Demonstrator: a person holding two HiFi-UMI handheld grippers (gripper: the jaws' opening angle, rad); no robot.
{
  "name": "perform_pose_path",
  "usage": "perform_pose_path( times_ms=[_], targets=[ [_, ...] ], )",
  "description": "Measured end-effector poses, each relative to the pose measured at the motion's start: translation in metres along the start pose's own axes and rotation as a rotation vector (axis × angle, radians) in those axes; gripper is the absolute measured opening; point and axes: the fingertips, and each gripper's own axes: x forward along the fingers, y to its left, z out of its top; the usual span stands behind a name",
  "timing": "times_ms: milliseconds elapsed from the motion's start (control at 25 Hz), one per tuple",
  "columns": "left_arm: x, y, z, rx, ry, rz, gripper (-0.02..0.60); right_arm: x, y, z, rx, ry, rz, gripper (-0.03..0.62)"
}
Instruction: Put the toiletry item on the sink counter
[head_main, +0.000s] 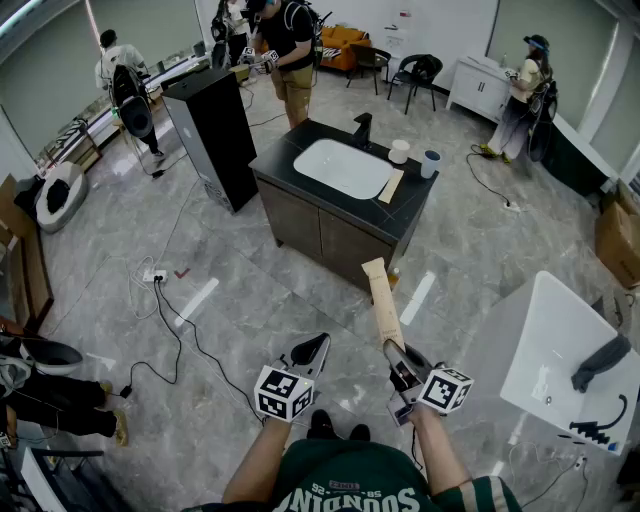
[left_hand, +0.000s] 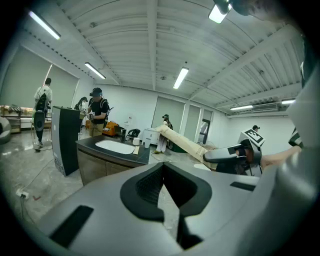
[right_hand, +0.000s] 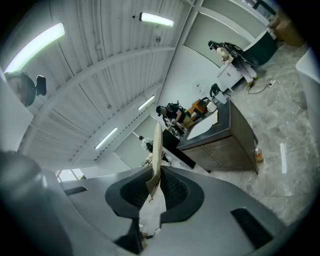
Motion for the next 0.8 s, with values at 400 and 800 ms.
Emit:
perform_pose_path(
  times_ms=[400,800],
  targets=[
    [-0.001,-0.006,-0.003,0.013,0.007,-0.005,0.011,-0.009,0.006,-0.007,-0.006,-0.004,0.021,0.071],
    [-0.005,-0.003,-0.004,0.013,0.011,-0.012,0.012,-0.005,0.011,-0.014,0.005,0.003,0.019,0.072]
  ],
)
